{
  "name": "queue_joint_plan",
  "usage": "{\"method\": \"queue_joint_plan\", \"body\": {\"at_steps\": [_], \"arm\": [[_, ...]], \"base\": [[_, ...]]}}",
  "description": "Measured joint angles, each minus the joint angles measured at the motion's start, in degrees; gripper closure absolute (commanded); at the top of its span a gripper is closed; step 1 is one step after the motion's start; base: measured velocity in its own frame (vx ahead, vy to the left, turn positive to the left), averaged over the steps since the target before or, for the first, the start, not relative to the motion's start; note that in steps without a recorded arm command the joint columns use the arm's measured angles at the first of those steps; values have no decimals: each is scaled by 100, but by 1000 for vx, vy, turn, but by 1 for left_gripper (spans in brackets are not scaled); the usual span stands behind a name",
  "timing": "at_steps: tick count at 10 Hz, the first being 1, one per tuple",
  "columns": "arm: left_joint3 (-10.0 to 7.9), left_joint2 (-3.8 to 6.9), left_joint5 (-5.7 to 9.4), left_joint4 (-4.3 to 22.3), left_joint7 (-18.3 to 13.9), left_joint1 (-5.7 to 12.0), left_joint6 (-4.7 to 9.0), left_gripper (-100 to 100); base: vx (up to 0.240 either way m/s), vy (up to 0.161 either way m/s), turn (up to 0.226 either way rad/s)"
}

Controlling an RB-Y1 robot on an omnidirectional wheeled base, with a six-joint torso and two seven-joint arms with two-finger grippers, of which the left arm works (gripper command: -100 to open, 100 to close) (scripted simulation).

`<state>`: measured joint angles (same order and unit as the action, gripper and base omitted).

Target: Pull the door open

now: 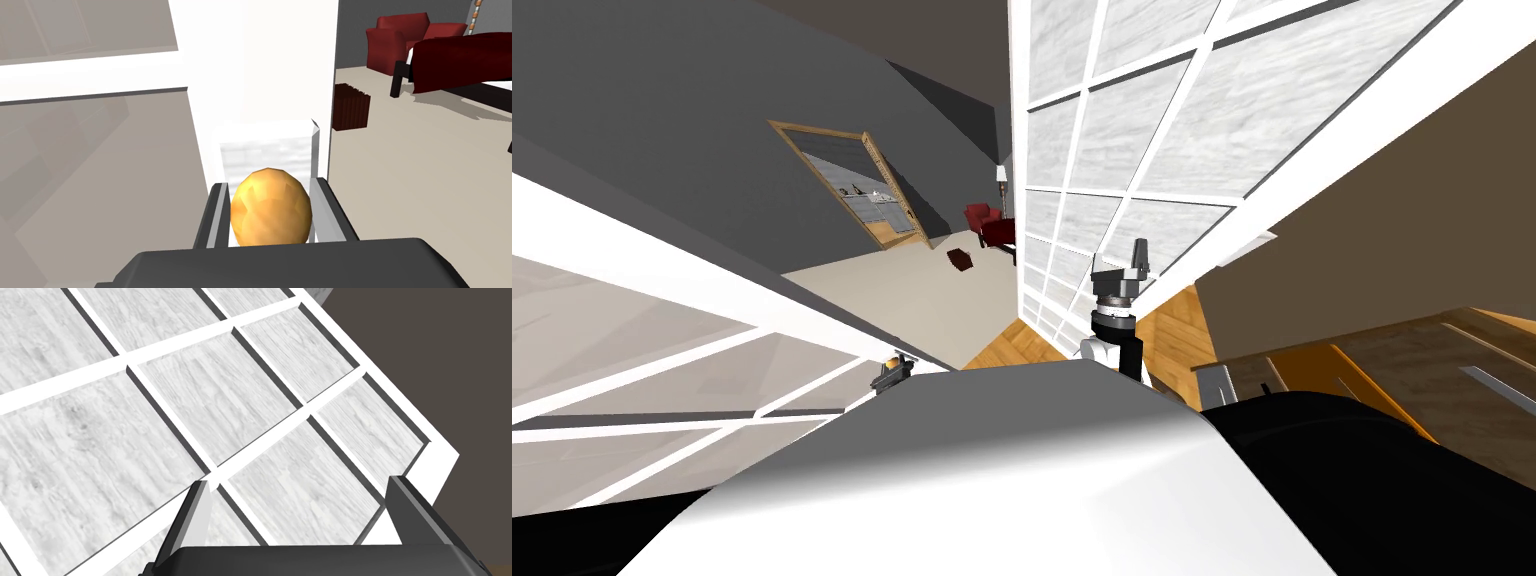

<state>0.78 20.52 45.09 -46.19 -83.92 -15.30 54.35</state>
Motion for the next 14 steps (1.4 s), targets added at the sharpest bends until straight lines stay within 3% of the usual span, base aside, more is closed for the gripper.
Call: {"method": "queue_joint_plan", "body": {"at_steps": [3, 6, 10, 11, 14], "arm": [[7, -2, -5, -4, 7, 10, -6, 100], [89, 55, -64, -70, -51, -3, 27, 100], [398, 138, -247, -208, -222, -138, 58, 100], [500, 155, -312, -139, -304, -121, 115, 100], [649, 187, -394, -307, -368, -235, 89, 100]], "base": [[-2, 1, -2], [-177, -16, -59], [-222, -39, -59], [-251, -18, -72], [-163, -20, -38]]}}
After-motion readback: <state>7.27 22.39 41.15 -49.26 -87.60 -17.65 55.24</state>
